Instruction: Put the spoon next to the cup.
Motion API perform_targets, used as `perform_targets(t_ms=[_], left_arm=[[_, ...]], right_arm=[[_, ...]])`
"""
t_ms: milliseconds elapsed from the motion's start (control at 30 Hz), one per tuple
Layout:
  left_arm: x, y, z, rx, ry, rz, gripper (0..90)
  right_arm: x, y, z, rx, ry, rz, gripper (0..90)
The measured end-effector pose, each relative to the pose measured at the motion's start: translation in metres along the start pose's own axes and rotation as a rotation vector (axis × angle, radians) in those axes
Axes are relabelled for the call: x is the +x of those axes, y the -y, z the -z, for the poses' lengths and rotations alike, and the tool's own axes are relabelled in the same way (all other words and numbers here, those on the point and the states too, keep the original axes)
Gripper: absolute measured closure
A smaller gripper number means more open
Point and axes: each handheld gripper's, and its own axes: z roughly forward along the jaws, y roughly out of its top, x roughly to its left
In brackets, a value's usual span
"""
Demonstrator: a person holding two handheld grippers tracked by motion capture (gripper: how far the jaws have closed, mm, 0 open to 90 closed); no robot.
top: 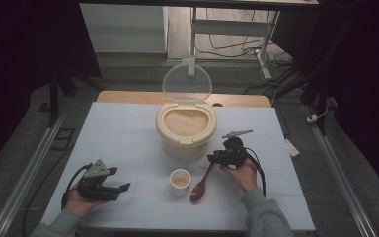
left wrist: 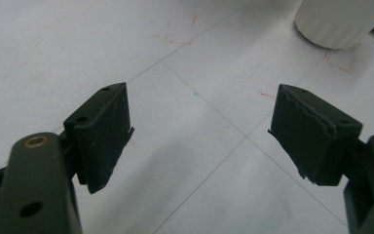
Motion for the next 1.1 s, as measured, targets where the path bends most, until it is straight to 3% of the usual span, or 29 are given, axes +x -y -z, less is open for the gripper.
perform_targets(t_ms=[433,500,667,767,933,1100], left_arm=[[0.0,0.001,0.0,0.001,-0.002,0.001,22.2],[0.0,0.001,0.001,0.0,-0.003,0.001,22.2],[0.0,0.001,0.001,-0.002,-0.003,0.001,22.2],[0.0,0.001,0.001,-0.003,-0.005,0.001,22.2],[0.0,0.001,0.001,-0.005,-0.005,0.007,22.0],[0.0,0.001,0.002,-0.006,-0.006,0.014,21.7]], right_arm=[[0.0,0.005,-0.011,-0.002,0.072,-0.024,51.9],[0.0,0.004,-0.01,-0.018,0.077,-0.038,47.7],[-0.004,0.005,0.007,-0.121,0.104,-0.045,43.7],[-0.004,0.009,0.02,-0.165,0.081,-0.022,44.5],[-0.001,0.022,0.037,-0.207,0.017,0.074,44.9],[0.007,0.037,0.055,-0.242,0.01,0.16,44.8]])
